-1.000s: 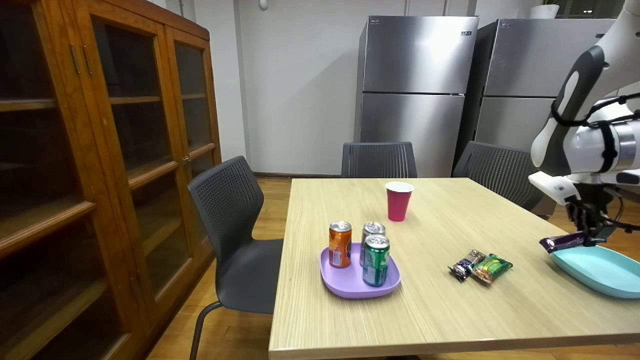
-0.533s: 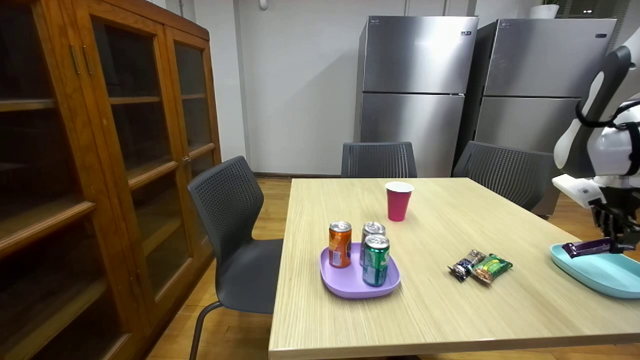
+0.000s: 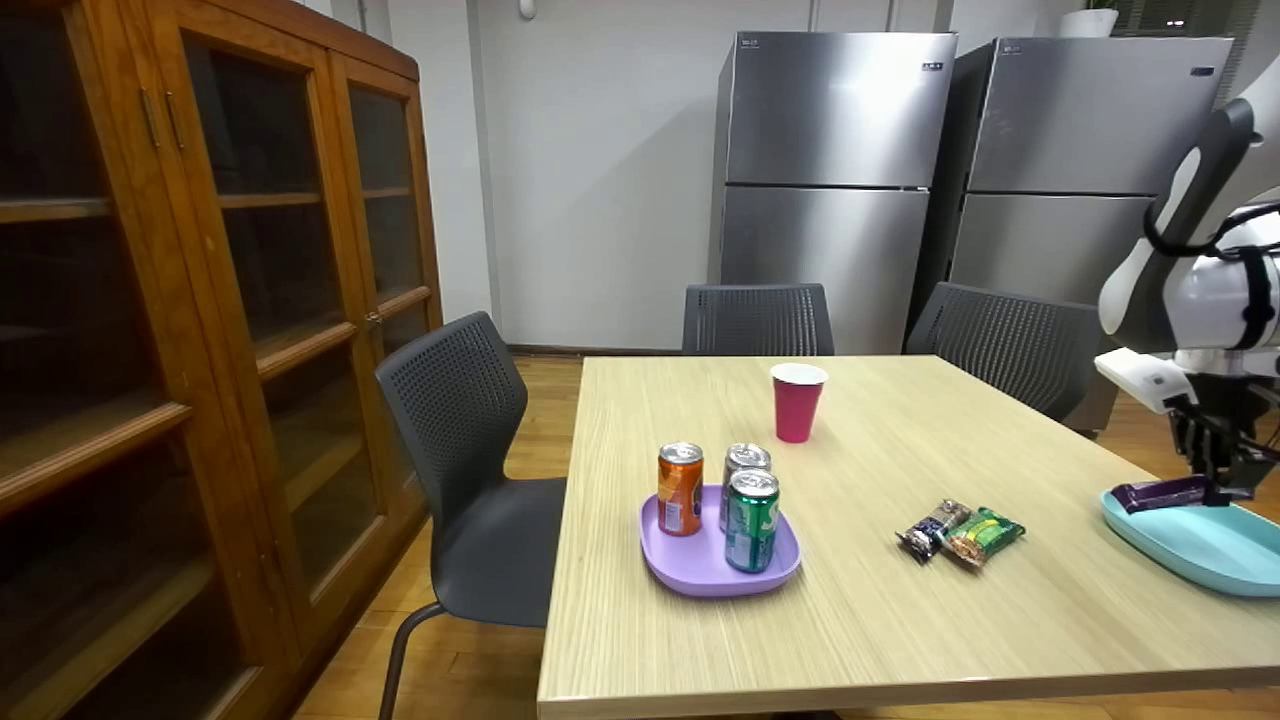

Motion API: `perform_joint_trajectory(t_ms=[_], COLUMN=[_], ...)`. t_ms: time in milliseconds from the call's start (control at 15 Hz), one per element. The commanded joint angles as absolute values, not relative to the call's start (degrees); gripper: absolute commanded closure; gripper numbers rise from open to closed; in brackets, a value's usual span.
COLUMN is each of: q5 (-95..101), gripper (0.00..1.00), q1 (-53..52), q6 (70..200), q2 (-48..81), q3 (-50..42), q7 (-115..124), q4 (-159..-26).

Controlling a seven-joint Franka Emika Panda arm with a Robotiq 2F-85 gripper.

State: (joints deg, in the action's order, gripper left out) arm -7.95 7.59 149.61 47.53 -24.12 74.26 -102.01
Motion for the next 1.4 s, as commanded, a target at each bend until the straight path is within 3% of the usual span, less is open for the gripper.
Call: perform_joint_trajectory(t_ms=[0, 733, 800, 867, 1000, 1333], q5=[-9.0, -9.8, -9.8, -9.7, -9.3, -8.7], gripper=[0.94, 0.94, 0.82, 0.53, 0.47, 0.09], q1=[10.1, 13.0, 13.1, 12.9, 12.5, 10.4], q6=[145.9, 141.3, 140.8, 140.5, 140.4, 142.2], q2=[50.0, 55.8, 56.1, 56.2, 56.0, 53.7], q3=[-22.1, -21.0, -21.0, -21.1, -21.2, -21.5], q7=[75.0, 75.3, 75.2, 75.4, 75.3, 75.3], q4=[-96.9, -88.3, -87.8, -87.5, -87.6, -89.6])
